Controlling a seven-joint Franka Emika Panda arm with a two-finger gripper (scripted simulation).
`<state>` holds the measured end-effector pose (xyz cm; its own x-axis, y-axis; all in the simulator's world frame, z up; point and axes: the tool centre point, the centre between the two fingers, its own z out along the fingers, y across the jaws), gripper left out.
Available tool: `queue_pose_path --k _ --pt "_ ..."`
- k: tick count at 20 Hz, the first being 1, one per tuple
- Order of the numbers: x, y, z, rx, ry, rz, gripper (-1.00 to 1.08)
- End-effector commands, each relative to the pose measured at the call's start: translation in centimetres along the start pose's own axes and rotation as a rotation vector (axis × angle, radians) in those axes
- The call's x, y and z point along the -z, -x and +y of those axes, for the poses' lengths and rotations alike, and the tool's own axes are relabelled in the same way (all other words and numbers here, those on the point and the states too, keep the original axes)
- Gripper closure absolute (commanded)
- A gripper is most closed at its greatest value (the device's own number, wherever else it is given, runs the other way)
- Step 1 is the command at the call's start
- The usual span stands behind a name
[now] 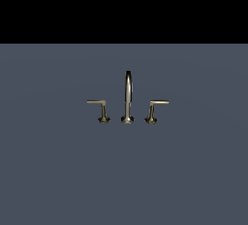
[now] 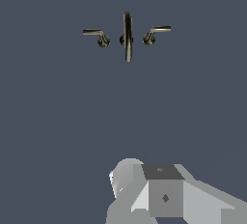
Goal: Turn on the faucet by rotating a designated handle.
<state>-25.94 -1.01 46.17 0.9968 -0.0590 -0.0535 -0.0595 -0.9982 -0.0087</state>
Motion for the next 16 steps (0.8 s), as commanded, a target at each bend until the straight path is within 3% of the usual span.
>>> queue_pose_path --k 1,16 --pt "-0.5 -0.2 -0.5 -0.021 0.000 0.000 1.08" --pt "-6.7 -3.1 -5.9 -0.282 -0.008 0.007 1.08"
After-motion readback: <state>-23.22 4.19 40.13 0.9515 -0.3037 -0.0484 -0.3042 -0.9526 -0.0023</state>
